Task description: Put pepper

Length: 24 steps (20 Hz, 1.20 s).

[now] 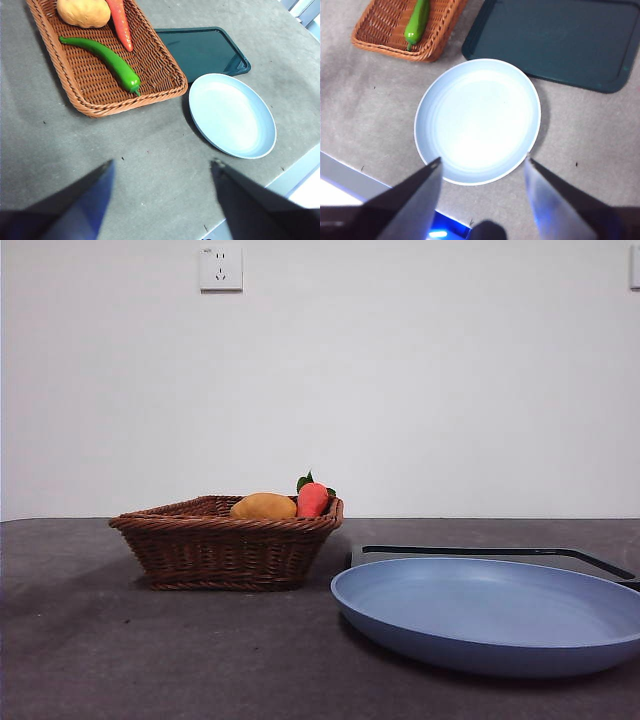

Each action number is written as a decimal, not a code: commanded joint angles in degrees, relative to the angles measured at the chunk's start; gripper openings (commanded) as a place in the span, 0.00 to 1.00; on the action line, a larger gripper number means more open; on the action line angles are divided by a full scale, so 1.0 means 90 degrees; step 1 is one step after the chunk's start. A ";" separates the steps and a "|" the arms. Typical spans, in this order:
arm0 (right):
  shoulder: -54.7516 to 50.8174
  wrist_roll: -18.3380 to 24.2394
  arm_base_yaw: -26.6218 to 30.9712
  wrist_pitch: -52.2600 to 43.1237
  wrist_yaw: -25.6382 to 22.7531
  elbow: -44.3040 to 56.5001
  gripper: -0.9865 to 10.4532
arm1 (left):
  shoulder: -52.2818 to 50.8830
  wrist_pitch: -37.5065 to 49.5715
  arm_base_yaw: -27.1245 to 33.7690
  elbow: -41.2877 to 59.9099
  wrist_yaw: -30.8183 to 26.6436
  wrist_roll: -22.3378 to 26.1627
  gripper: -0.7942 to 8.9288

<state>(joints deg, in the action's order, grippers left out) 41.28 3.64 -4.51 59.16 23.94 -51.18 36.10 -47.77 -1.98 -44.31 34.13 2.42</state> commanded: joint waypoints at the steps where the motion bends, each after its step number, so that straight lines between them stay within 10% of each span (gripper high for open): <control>1: 0.0206 -0.0119 -0.0015 -0.0036 -0.0012 -0.0102 0.36 | 0.0017 0.0061 0.0010 -0.0104 0.0049 0.0068 0.47; 24: 0.5110 -0.0114 -0.0066 -0.2154 -0.0209 -0.0102 0.36 | 0.0017 0.0063 0.0010 -0.0104 0.0056 0.0068 0.47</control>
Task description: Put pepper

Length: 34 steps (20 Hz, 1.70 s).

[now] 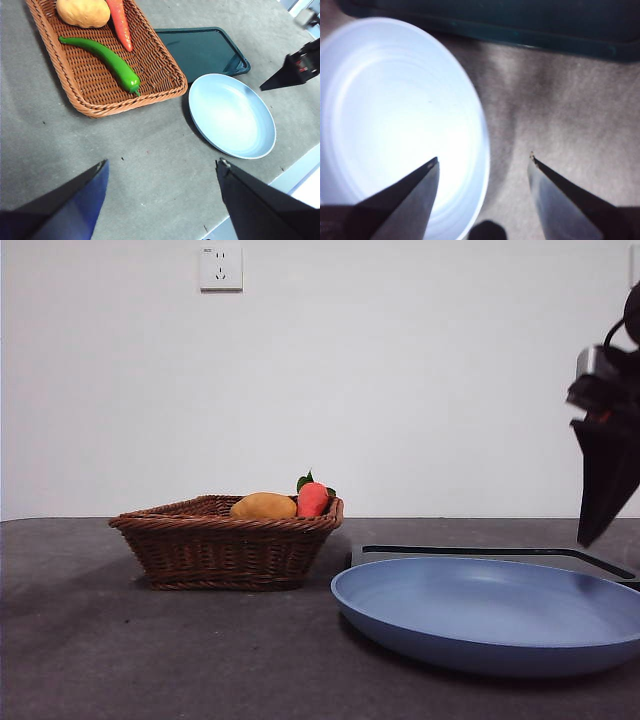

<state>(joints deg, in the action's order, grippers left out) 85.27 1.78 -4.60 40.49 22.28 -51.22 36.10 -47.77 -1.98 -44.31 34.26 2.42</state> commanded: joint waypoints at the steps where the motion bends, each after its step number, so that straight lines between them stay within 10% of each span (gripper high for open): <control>1: 0.0335 0.0095 -0.0061 -0.0136 -0.0022 -0.0097 0.36 | 0.0017 0.0063 0.0010 -0.0104 0.0039 0.0068 0.47; 12: 0.0937 0.0119 -0.0384 -0.0362 -0.0012 -0.0097 0.09 | 0.0017 0.0063 0.0010 -0.0104 0.0039 0.0063 0.47; 19: 0.0330 -0.0107 -0.0369 -0.0158 0.0036 -0.0100 0.09 | 0.0396 0.0406 -0.0056 -0.0143 -0.0036 -0.0391 0.47; 34: -0.3181 -0.0503 0.0136 0.0675 0.0012 -0.0126 0.09 | 0.5214 0.1115 -0.2565 -0.3099 -0.3145 -0.1120 0.47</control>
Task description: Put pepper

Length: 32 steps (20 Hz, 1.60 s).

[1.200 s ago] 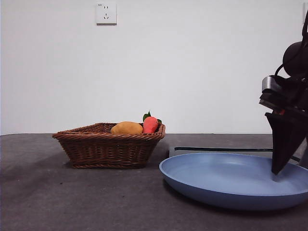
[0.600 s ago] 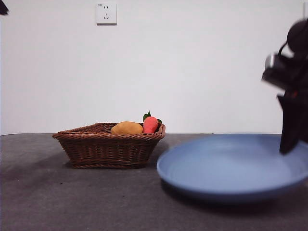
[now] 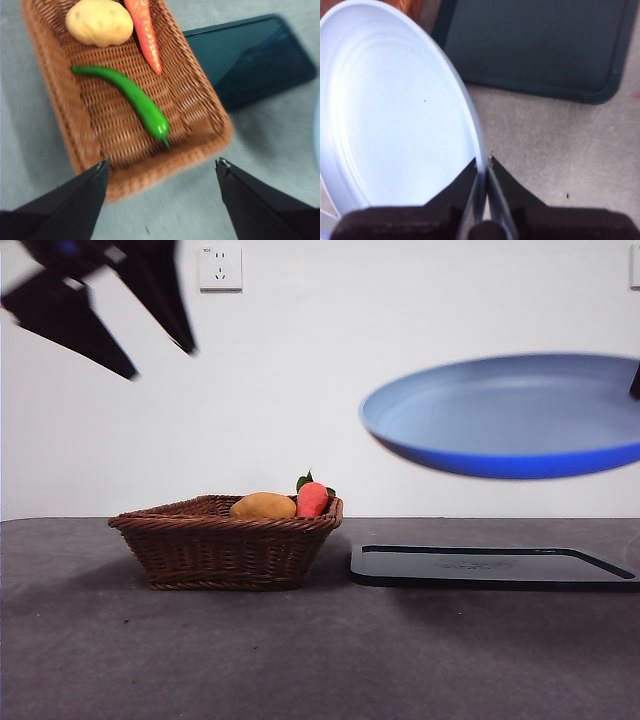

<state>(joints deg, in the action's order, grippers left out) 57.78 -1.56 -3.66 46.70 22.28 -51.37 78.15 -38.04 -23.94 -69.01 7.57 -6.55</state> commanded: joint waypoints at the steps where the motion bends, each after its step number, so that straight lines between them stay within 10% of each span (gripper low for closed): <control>1: -0.0272 -0.0131 0.0061 0.0041 0.0010 -0.0109 0.09 | 0.0916 0.0032 -0.0199 -0.0600 -0.0277 -0.0158 0.47; 25: -0.1214 -0.0112 0.0163 0.0153 -0.0010 -0.0109 0.09 | 0.4427 0.0605 -0.0556 -0.2018 -0.1173 -0.0826 0.47; 32: -0.1214 -0.0102 0.0163 0.0153 -0.0010 -0.0109 0.09 | 0.4427 0.0435 -0.0653 -0.2018 -0.1146 -0.0828 0.28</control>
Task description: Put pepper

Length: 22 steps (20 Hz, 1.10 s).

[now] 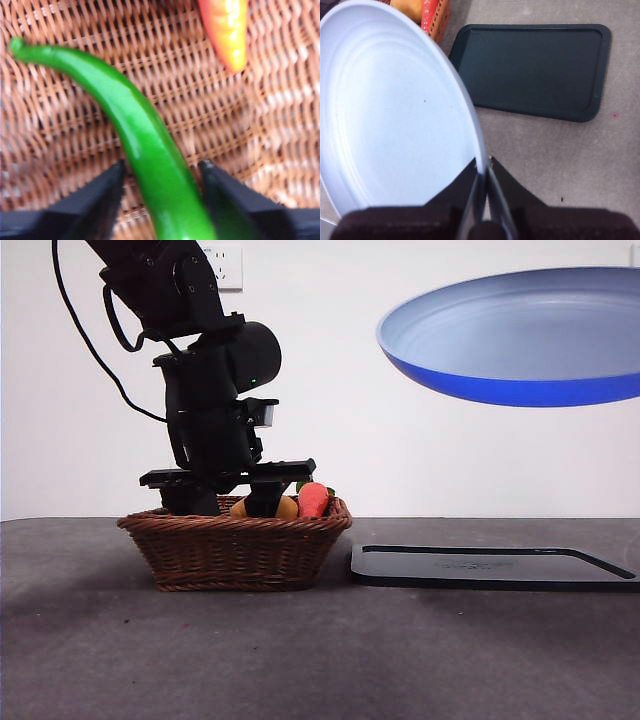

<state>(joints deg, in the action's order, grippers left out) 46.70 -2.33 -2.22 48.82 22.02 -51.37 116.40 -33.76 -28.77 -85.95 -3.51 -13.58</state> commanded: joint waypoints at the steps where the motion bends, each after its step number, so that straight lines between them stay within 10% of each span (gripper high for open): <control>1: 0.0017 -0.0017 0.0002 -0.0083 0.0019 -0.0109 0.09 | 0.0177 -0.0070 -0.0121 -0.0136 0.0083 -0.0044 0.25; 22: 0.1396 -0.0469 0.0002 -0.0563 0.0063 -0.0109 0.09 | -0.2108 -0.0678 -0.0396 -0.0136 0.0466 0.0007 0.21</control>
<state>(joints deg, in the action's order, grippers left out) 58.78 -4.86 -2.22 44.60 22.15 -51.37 96.71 -39.99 -31.53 -86.17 0.08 -13.58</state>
